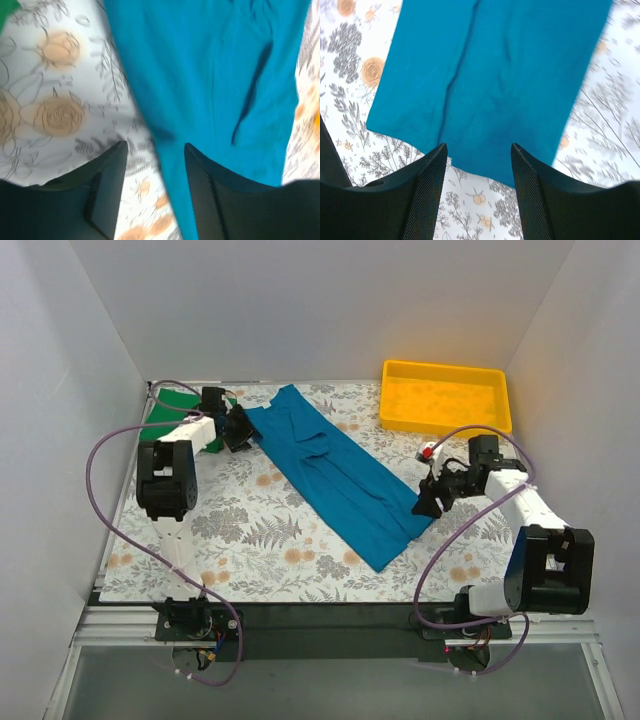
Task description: Fold and stack the t-shirts
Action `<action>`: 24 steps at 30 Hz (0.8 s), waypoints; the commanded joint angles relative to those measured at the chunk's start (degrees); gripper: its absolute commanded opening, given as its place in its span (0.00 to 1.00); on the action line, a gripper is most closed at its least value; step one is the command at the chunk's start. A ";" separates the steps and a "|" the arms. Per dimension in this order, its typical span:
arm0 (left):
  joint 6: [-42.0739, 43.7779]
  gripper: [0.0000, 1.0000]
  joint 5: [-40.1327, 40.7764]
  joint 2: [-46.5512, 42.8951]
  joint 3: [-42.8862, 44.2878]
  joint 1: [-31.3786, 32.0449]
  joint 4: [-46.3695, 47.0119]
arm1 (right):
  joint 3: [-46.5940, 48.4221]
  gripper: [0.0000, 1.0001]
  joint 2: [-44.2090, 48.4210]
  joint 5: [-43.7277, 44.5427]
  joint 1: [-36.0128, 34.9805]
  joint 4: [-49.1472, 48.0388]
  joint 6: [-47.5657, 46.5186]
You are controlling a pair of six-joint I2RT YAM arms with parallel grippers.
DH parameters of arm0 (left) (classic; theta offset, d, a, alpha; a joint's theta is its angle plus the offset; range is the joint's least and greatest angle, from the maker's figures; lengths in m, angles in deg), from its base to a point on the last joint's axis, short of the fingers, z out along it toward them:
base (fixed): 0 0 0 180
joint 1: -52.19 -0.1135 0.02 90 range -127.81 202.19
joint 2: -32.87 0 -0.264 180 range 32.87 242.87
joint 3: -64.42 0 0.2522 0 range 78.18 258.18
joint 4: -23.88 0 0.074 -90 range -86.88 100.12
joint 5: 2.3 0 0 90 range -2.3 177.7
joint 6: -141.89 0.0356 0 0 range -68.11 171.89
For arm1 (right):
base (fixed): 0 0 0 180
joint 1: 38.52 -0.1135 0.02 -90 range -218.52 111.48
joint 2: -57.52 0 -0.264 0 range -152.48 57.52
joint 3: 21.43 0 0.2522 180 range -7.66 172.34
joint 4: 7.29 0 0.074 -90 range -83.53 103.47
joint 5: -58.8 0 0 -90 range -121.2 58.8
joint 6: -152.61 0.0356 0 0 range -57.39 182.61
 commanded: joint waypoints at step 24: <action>4.73 0.83 -0.68 -79.28 -53.65 -1.22 4.81 | -5.80 0.47 -10.56 48.29 -59.12 -20.07 15.87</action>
